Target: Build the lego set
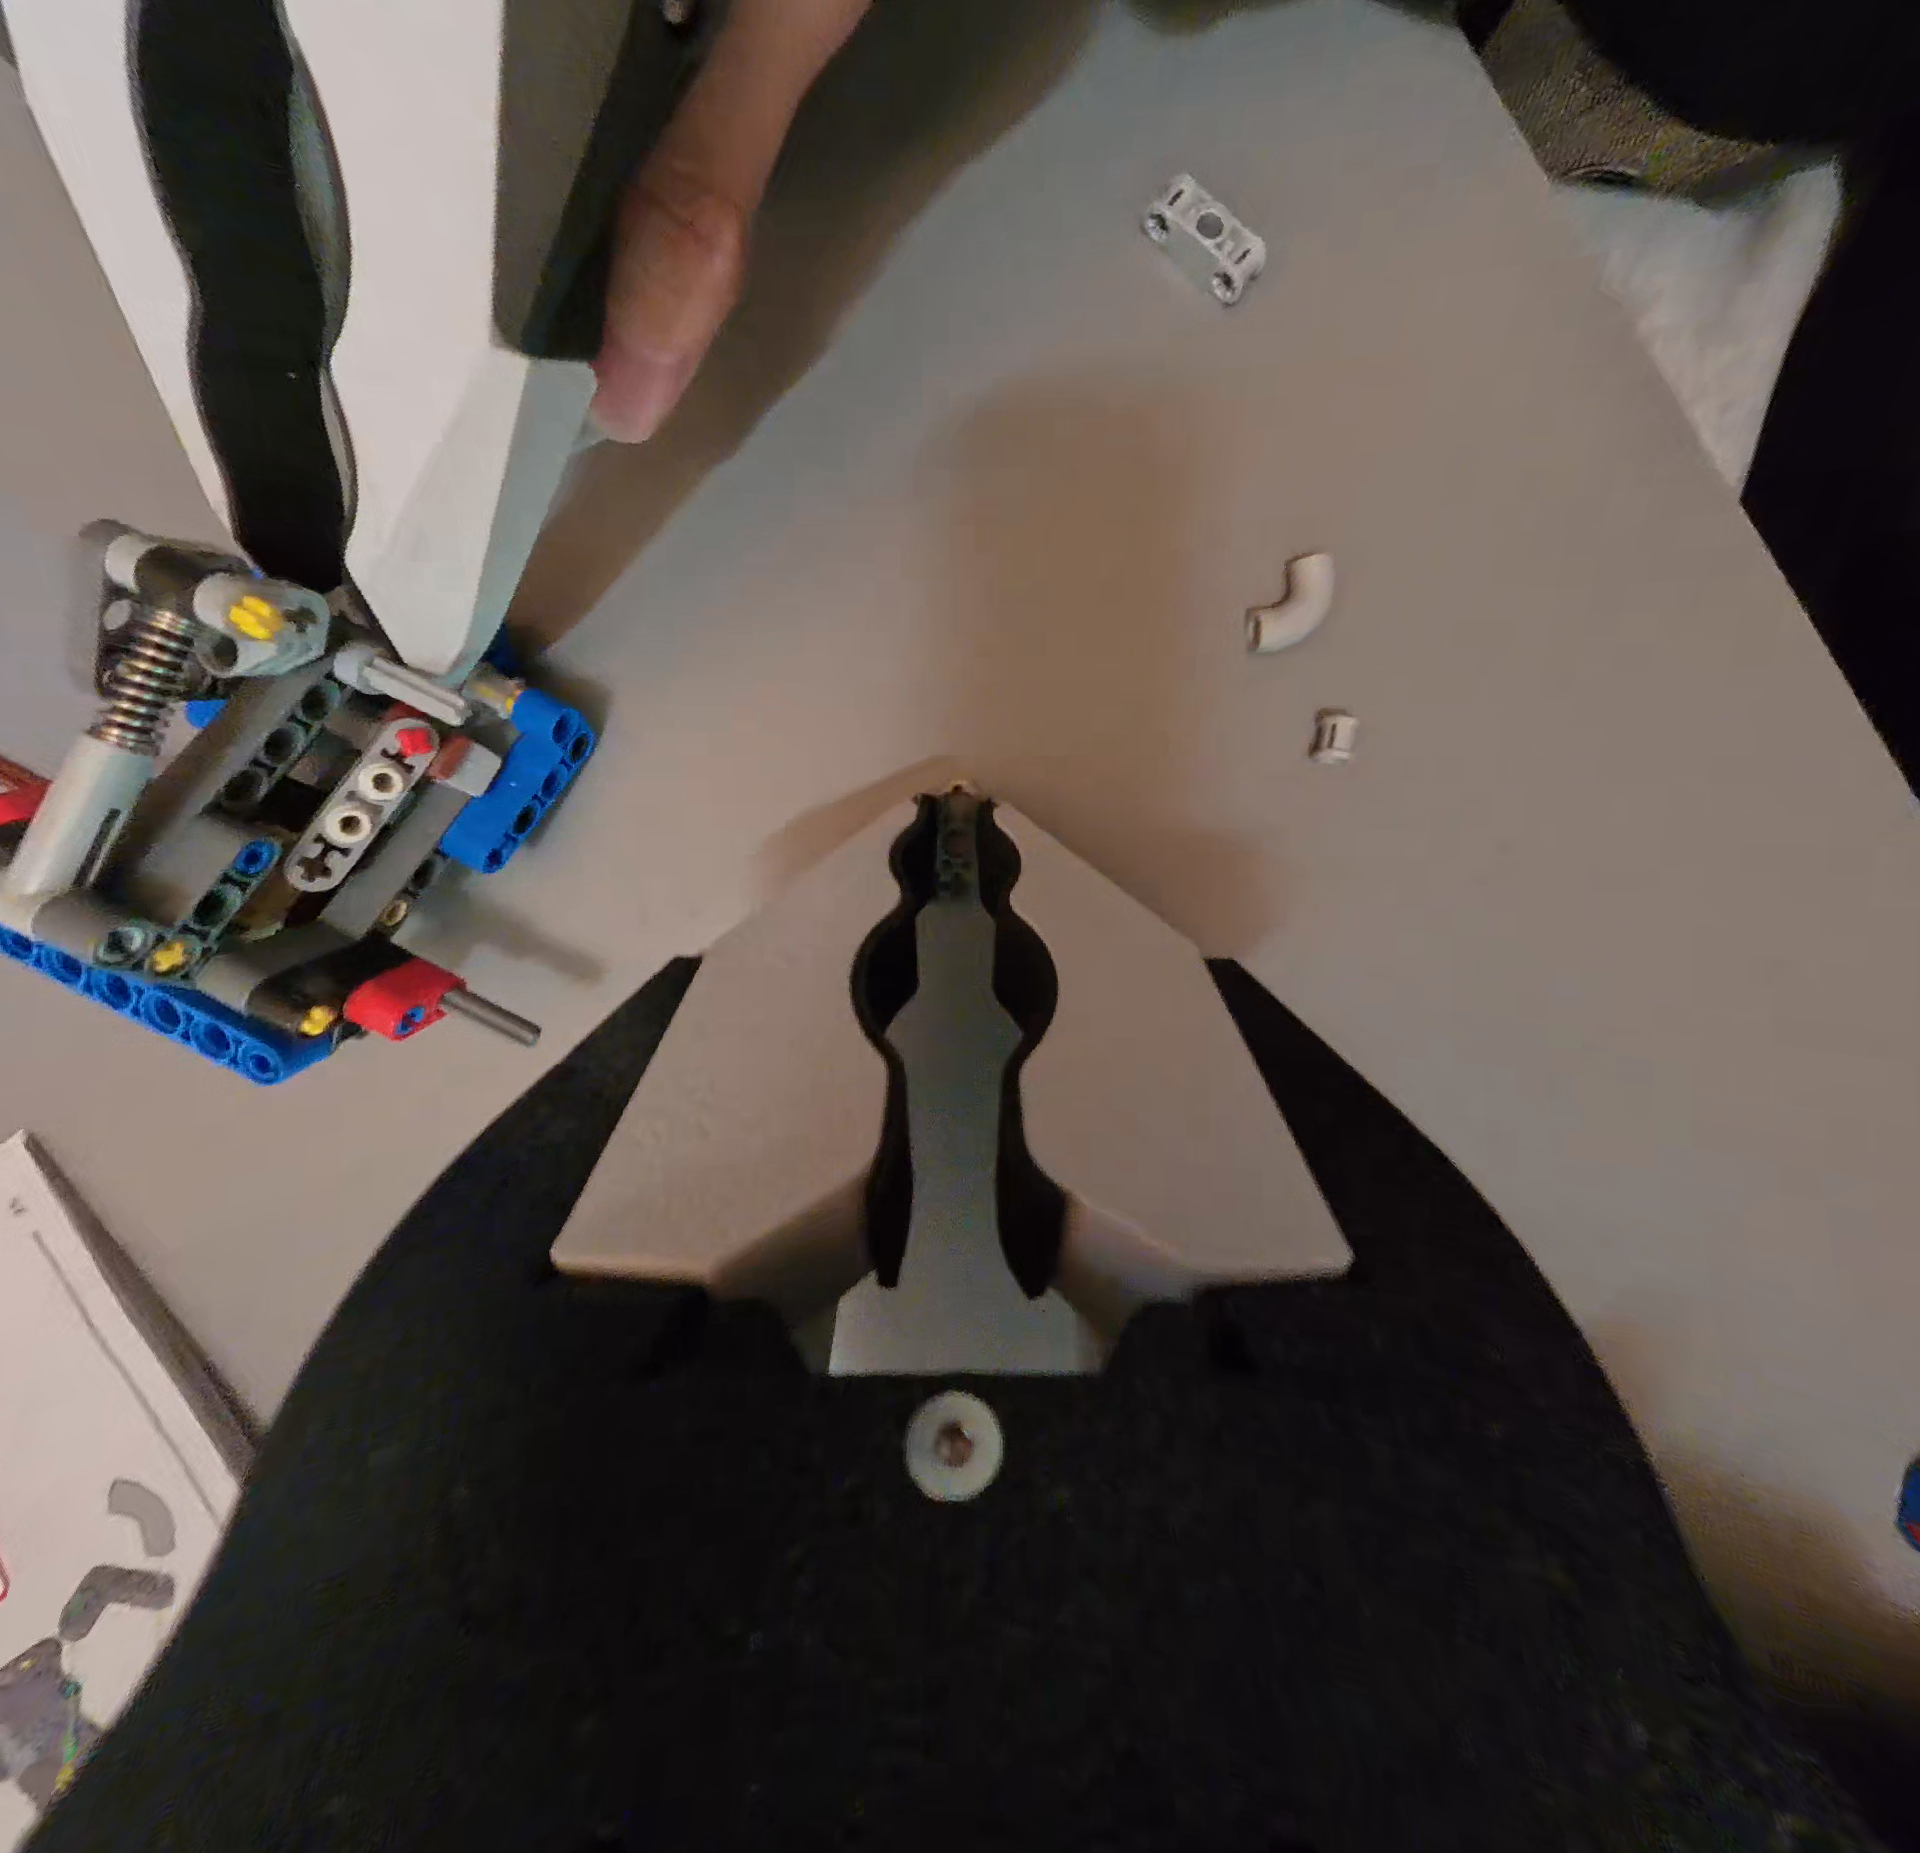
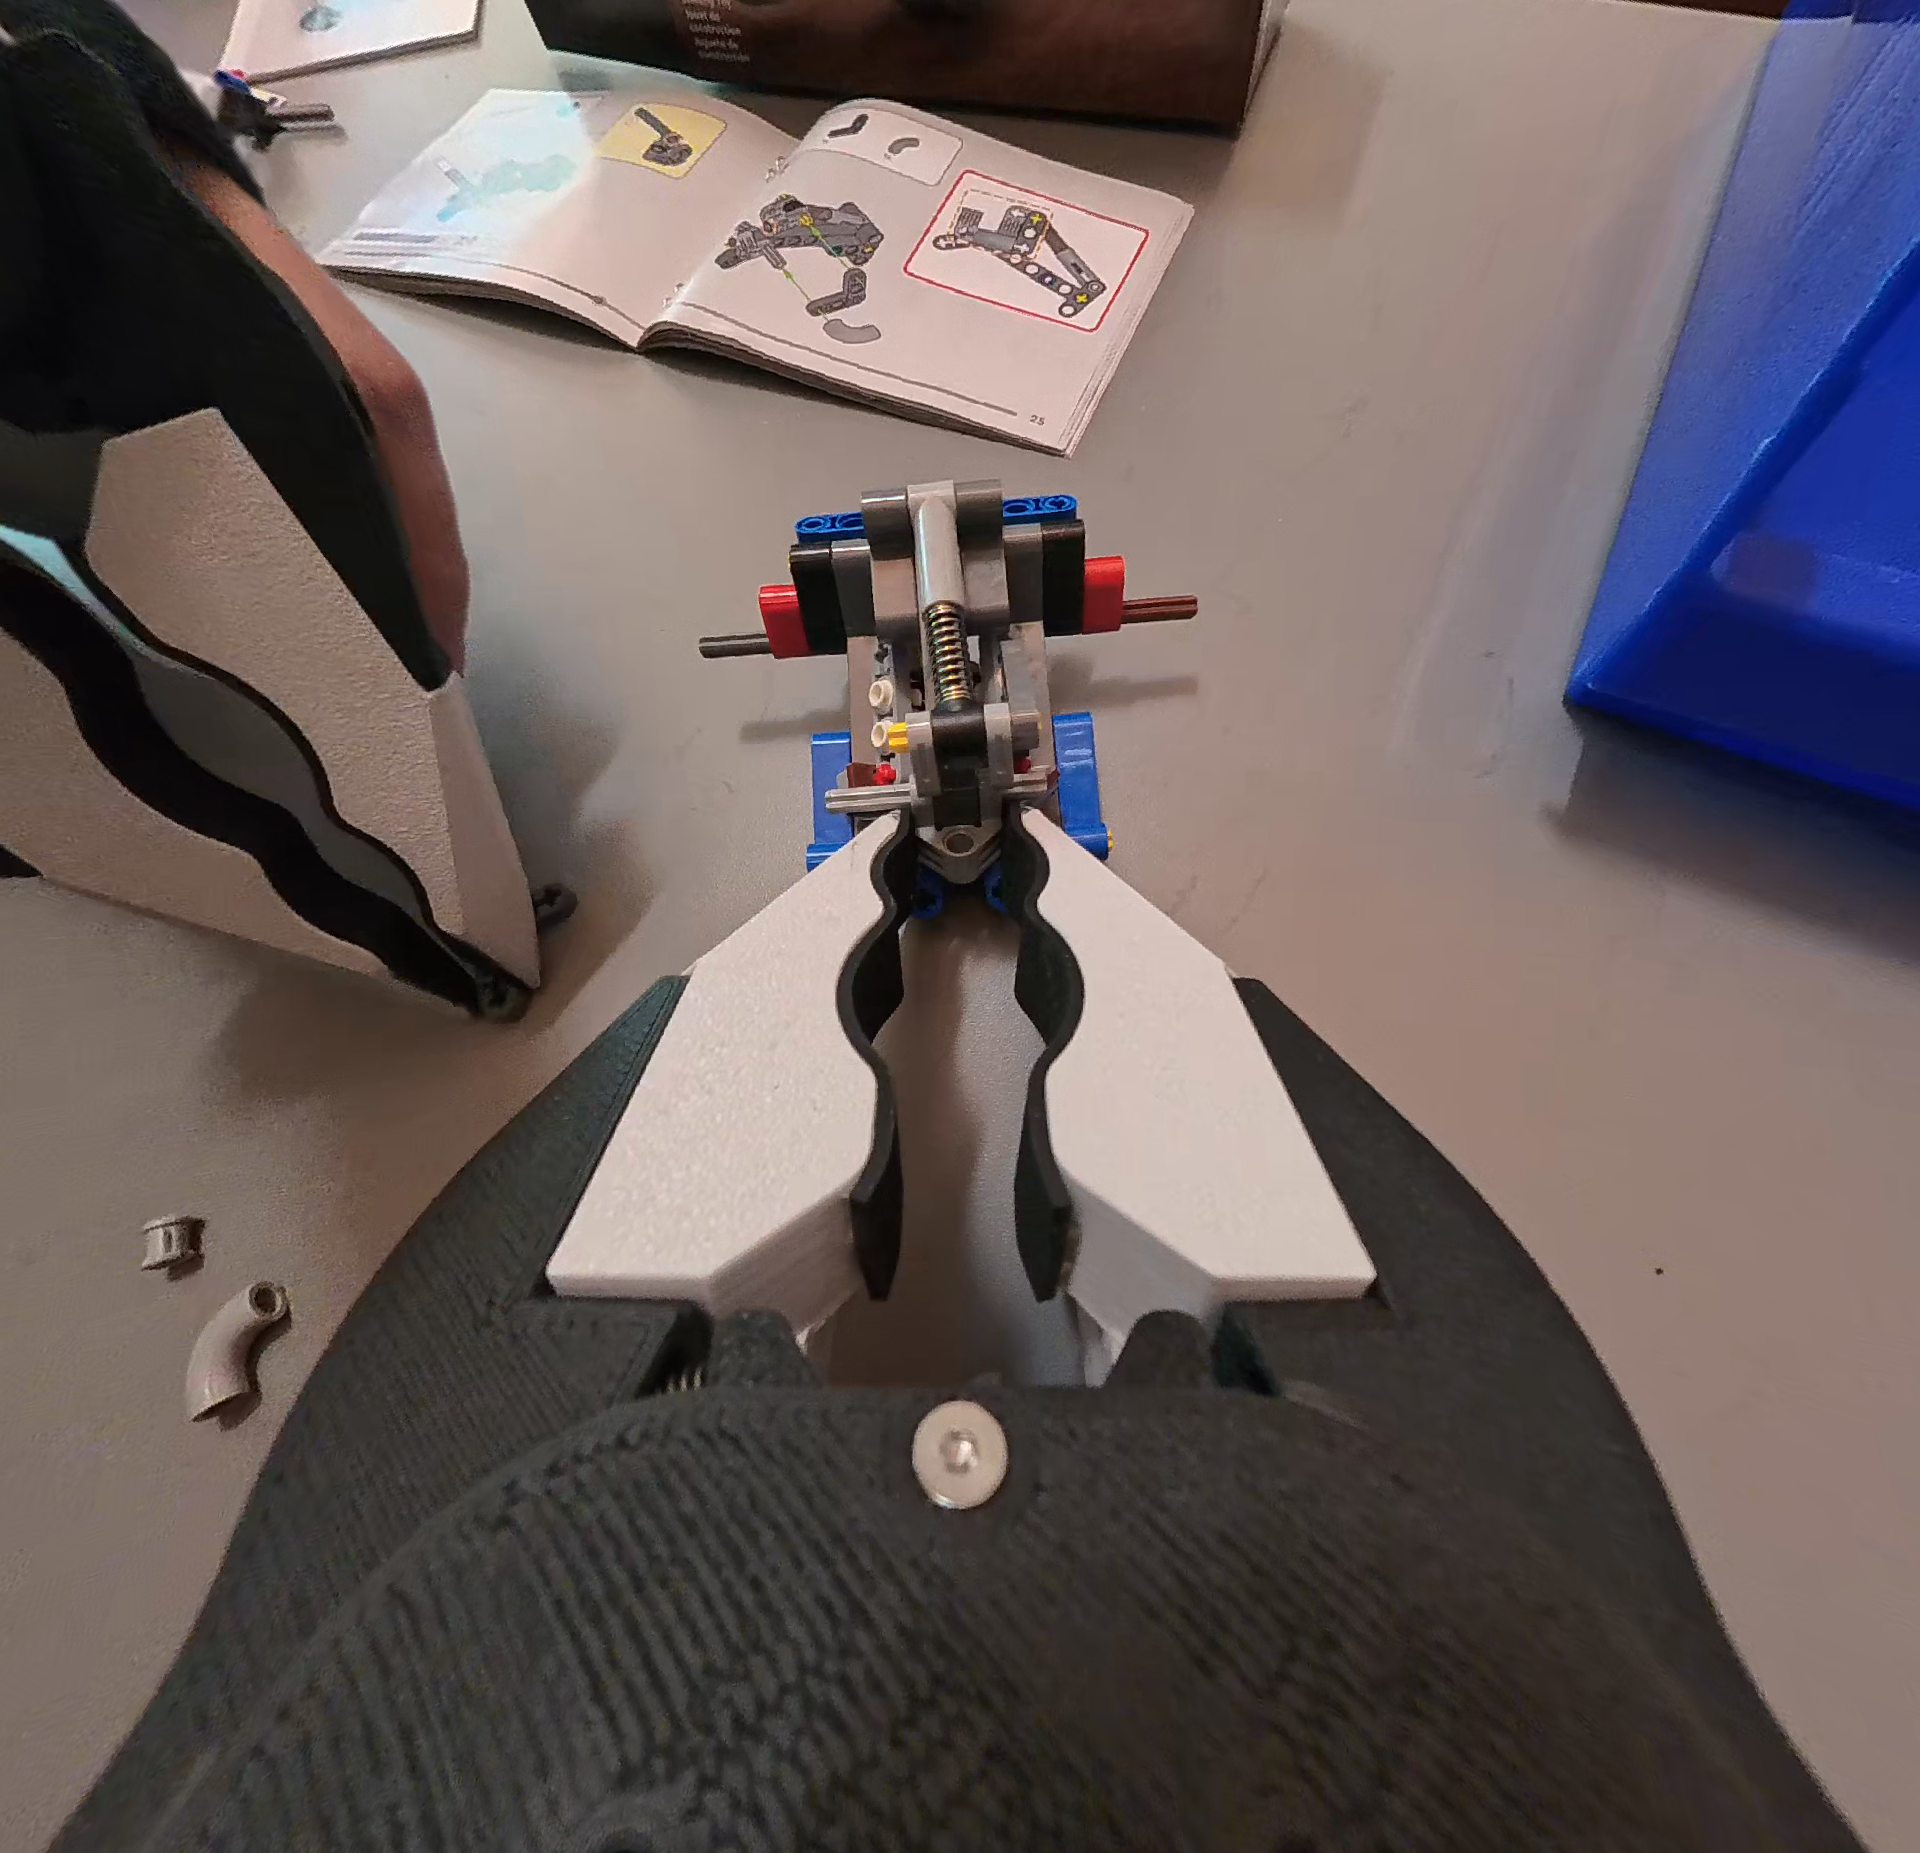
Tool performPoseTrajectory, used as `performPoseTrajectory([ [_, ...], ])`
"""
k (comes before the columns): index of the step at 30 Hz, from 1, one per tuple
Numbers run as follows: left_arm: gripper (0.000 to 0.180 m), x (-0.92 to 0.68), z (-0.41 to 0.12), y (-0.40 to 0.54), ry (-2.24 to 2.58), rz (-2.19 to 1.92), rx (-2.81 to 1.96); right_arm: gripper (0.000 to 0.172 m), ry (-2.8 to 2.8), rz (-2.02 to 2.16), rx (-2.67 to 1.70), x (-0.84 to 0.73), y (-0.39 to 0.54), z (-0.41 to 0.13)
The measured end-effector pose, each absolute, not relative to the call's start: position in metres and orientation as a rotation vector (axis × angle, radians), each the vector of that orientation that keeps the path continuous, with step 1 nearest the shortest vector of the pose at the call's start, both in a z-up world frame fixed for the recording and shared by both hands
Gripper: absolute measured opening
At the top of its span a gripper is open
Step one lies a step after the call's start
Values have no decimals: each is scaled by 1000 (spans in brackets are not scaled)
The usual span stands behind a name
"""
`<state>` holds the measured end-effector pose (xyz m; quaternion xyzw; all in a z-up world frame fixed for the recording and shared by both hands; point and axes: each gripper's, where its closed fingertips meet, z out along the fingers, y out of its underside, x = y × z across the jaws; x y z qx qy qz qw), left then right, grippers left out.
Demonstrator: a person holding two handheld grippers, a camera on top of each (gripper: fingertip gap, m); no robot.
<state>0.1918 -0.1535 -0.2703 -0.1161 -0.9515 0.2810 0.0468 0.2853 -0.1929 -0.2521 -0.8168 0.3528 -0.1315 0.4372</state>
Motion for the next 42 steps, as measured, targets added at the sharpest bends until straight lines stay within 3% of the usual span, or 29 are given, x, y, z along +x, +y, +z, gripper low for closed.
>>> performPoseTrajectory([
  [6,10,190,-270,-155,-2885,930,-407,14,879,-321,-2029,285,-193,-252],
  [17,3,200,-268,-160,-3006,981,-616,14,879,-319,-2028,285,-193,-252],
  [23,3,240,-232,-184,-3303,1580,-1103,14,881,-311,-2026,285,-193,-252],
  [30,3,266,-229,-181,-3533,1642,-1345,14,883,-303,-2023,285,-193,-252],
  [42,3,267,-238,-188,-3512,1654,-1459,14,888,-289,-2018,285,-193,-252],
])
